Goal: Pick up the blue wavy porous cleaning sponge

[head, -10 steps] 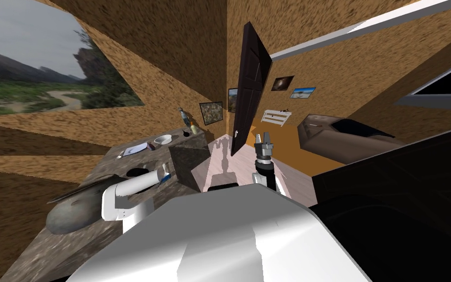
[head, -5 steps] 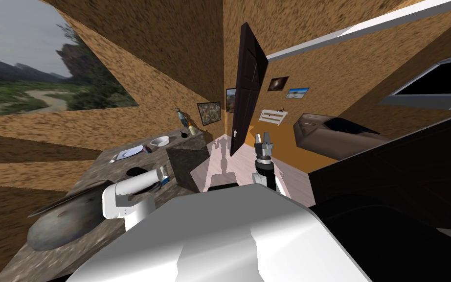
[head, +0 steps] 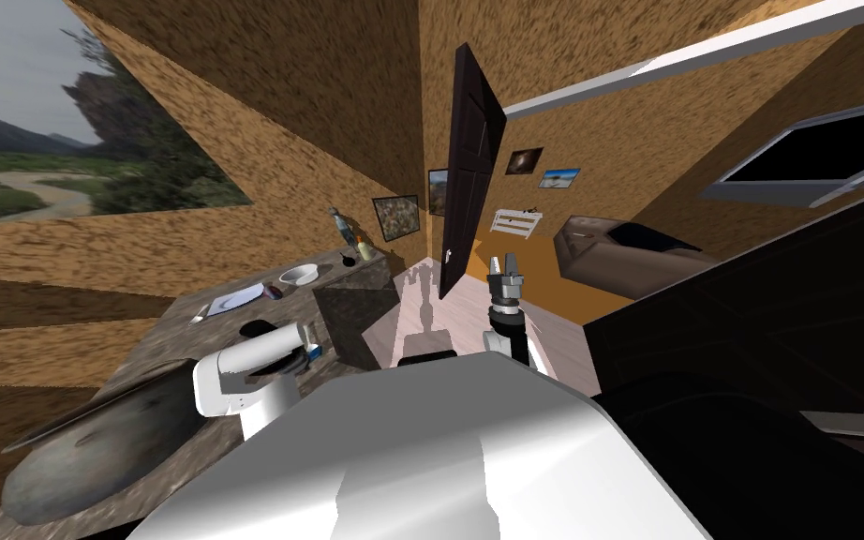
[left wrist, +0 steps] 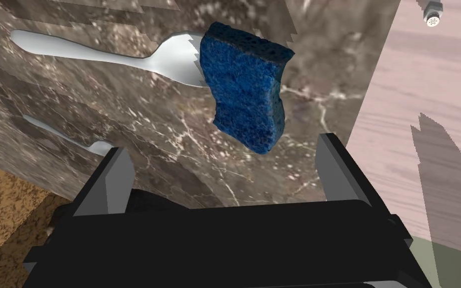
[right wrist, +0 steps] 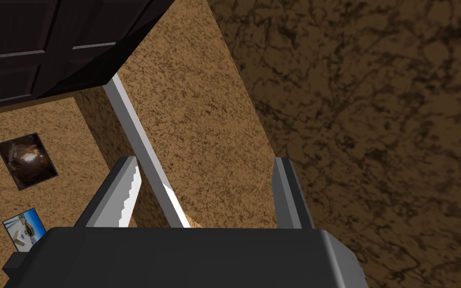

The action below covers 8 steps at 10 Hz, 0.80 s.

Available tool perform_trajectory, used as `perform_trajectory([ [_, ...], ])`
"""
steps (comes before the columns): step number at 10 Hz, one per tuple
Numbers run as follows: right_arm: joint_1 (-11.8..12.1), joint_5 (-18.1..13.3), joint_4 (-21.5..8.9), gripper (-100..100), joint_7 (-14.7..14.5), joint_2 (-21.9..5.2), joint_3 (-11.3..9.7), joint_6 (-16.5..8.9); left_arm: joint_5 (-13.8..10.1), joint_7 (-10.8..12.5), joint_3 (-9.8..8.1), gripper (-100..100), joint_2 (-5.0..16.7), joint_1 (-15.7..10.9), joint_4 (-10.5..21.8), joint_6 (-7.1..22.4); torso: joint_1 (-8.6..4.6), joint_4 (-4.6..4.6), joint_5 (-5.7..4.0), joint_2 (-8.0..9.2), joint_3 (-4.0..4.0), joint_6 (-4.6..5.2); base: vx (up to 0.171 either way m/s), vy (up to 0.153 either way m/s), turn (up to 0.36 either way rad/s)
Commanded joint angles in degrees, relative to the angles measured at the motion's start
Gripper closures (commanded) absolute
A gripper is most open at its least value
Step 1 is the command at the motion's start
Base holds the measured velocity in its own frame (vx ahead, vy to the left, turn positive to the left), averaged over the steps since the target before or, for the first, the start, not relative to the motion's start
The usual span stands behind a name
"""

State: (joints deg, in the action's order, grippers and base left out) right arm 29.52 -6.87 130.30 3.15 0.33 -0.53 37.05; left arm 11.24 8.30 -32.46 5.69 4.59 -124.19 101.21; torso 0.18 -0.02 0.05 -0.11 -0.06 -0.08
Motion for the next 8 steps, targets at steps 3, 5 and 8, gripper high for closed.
perform_trajectory([
  [3, 0.00, 0.00, 0.00, 0, 0.00, 0.00, 0.00, 0.00, 0.35, 0.15, -1.66, -100, -1.55, -1.32, 0.76, 5.63, 0.01, -0.01, 0.00, -0.06, -0.03, 0.02, 0.037, 0.043, -0.082],
  [5, 0.00, 0.00, 0.00, 0, 0.00, 0.00, 0.00, 0.00, 0.42, 0.19, -1.67, -100, -1.75, -1.43, 0.76, 5.91, 0.02, -0.01, 0.00, -0.06, -0.03, 0.00, 0.023, 0.034, -0.027],
  [8, 0.00, 0.00, 0.00, 0, 0.00, 0.00, 0.00, 0.00, 0.31, 0.53, -1.42, -100, -1.89, -1.49, 3.38, 3.44, -0.13, 0.01, -0.03, 0.07, 0.04, -0.01, -0.001, 0.003, 0.026],
])
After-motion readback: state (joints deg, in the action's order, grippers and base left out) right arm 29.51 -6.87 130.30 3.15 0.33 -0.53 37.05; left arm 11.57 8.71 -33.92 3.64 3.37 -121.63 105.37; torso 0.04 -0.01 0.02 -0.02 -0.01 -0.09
